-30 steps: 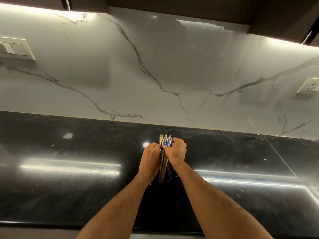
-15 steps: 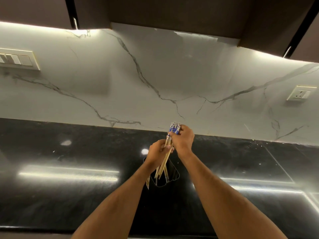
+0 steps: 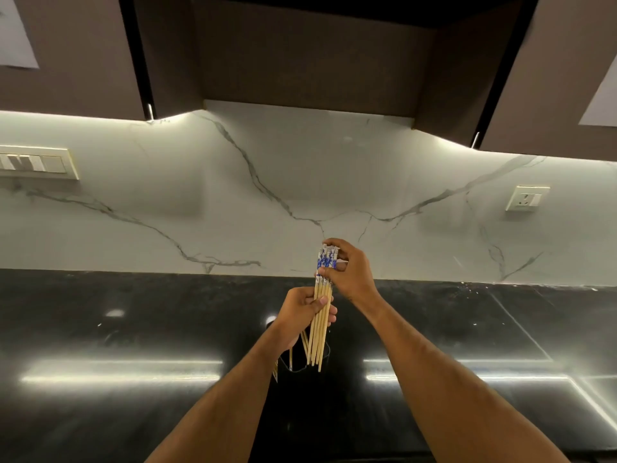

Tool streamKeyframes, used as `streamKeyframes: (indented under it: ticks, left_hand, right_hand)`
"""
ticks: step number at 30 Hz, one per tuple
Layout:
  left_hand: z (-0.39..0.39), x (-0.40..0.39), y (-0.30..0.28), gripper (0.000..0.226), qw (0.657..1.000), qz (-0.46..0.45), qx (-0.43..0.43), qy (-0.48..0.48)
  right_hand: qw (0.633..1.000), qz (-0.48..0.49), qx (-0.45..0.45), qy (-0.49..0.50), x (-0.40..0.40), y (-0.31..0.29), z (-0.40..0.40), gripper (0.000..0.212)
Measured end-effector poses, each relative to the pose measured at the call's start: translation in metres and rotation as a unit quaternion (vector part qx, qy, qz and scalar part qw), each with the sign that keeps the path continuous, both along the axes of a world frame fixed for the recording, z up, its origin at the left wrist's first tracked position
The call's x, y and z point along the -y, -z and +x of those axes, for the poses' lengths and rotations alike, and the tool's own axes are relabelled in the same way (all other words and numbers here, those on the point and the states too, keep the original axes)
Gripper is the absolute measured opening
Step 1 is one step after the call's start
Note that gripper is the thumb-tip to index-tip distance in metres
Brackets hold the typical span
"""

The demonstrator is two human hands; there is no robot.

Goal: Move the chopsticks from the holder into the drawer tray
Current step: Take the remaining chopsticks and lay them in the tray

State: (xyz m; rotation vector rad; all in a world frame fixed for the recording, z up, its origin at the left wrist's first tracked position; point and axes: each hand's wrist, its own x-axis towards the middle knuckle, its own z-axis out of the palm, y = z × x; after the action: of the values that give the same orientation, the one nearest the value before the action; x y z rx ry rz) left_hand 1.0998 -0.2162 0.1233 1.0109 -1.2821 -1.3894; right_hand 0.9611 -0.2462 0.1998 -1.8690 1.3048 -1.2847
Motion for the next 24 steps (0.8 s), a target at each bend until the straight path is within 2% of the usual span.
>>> streamKeyframes:
  ticks: [4,15,19,24]
  left_hand:
    - [-0.002,-0.014,-0.006,0.02,1.0,0.0,0.005,0.01]
    - [0.003,-0.049,-0.019,0.021,0.999,0.003,0.001,0.033]
    - [0.003,-0.058,-0.022,0.021,0.999,0.009,-0.002,0.036]
    - [0.001,-0.069,-0.024,0.022,0.999,0.008,0.001,0.046]
  right_hand:
    - [1.0,-0.006,-0.005,-0.017,-0.016,-0.005,-0.007,0.062]
    - [0.999,0.01,0.036,0.019,-0.049,-0.007,-0.01,0.059]
    - [0.999,0.014,0.029,0.0,-0.058,-0.01,-0.01,0.068]
    - [0.999,0.02,0.031,0.013,-0.067,-0.01,-0.015,0.061]
